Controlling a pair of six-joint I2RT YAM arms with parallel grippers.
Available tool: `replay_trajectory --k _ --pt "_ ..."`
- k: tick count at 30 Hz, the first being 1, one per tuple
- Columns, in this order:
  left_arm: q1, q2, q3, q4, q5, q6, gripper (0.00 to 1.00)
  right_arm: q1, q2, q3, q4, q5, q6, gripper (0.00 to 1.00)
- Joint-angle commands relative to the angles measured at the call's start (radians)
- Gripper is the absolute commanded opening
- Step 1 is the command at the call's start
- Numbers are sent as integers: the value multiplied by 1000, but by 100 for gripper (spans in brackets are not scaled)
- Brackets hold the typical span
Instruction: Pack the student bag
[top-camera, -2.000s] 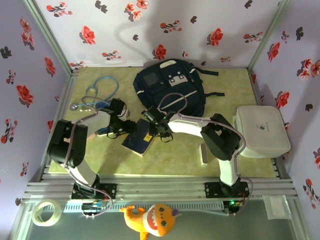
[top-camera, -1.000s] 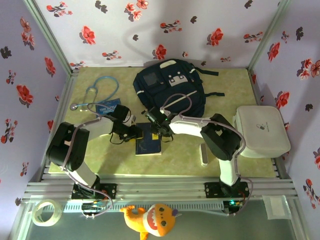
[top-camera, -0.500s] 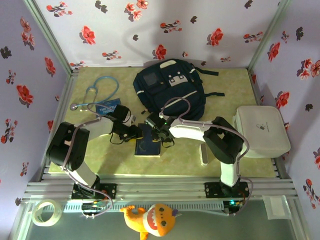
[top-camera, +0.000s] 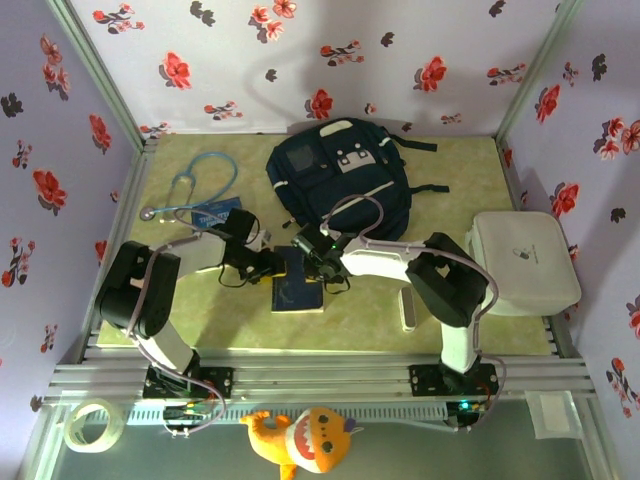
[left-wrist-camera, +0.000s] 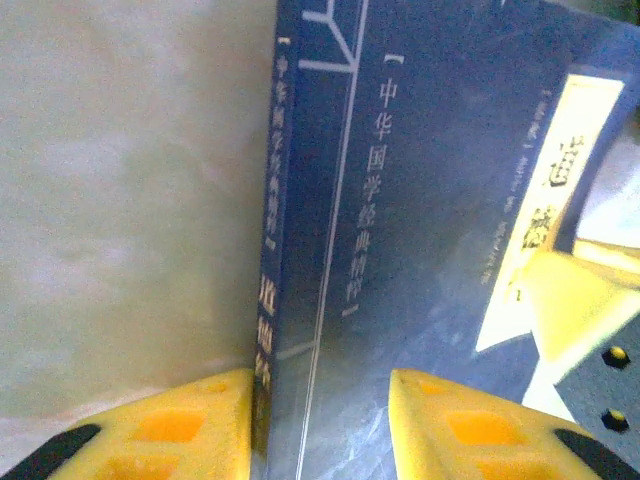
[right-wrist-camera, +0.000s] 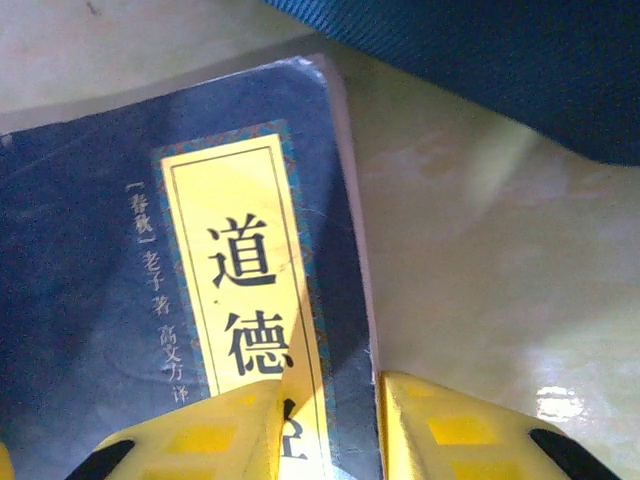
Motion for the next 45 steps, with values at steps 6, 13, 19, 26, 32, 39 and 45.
replay_trajectory --k 6,13,19,26,32,39,45 --pt "-40 -151 25 27 188 -11 34 -21 47 -66 87 -84 14 26" --pt "-40 -110 19 40 120 -47 28 -29 37 -82 114 -98 14 27" --pt "-40 -72 32 69 107 -74 22 -37 10 -114 173 -114 9 30" --pt "-21 -128 63 14 17 -54 0 -45 -86 -175 266 -77 -8 44" --pt "-5 -261 105 -70 -126 -5 0 -77 -209 -240 352 -45 -26 60" --pt "4 -376 190 -73 -256 -39 0 -158 -330 -332 595 -189 -13 80" --pt "6 -373 234 158 -293 -214 0 -290 -348 -361 831 -378 140 89"
